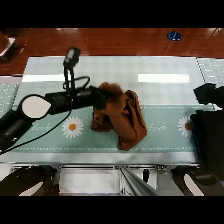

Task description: Fold the shirts.

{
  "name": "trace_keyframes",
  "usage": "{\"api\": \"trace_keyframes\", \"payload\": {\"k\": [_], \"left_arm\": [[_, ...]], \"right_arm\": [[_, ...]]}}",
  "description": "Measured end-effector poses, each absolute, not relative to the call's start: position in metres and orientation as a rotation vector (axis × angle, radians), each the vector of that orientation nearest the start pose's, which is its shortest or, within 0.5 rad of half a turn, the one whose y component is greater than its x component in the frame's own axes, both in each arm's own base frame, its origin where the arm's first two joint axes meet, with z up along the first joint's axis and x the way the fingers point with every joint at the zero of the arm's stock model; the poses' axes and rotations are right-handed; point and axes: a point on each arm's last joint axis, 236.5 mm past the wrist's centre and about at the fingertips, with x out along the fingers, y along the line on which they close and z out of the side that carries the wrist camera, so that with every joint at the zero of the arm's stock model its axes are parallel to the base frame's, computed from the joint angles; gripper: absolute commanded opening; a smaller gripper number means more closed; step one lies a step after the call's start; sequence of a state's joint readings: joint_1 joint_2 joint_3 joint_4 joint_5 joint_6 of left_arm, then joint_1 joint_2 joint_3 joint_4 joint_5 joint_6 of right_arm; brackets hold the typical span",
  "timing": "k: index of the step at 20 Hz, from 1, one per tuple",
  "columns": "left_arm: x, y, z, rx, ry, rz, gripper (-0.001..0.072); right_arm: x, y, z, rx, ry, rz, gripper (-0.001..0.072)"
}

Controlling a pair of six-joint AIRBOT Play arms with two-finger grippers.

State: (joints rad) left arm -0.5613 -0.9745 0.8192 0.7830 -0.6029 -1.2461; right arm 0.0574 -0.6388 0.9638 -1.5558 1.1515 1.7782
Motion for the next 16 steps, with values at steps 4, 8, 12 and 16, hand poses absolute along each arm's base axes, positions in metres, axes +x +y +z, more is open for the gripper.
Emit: {"api": "trace_keyframes", "payload": {"k": [4,8,12,16], "left_arm": [[0.277,-0.256,0.018,-0.285,1.036,-0.728,0.0509],[0.286,-0.202,0.018,-0.312,1.139,-0.643,0.0508],[0.307,-0.119,0.054,-0.468,1.077,-0.44,0.0508],[0.258,-0.138,0.029,-0.765,1.186,-0.485,0.0508]], "right_arm": [[0.305,0.026,0.09,0.188,1.001,-0.025,0.041],[0.324,0.007,0.067,0.195,1.059,-0.065,0.041],[0.32,-0.084,0.079,0.266,1.012,-0.29,0.0409],[0.282,-0.114,0.034,0.459,1.076,-0.384,0.0409]]}}
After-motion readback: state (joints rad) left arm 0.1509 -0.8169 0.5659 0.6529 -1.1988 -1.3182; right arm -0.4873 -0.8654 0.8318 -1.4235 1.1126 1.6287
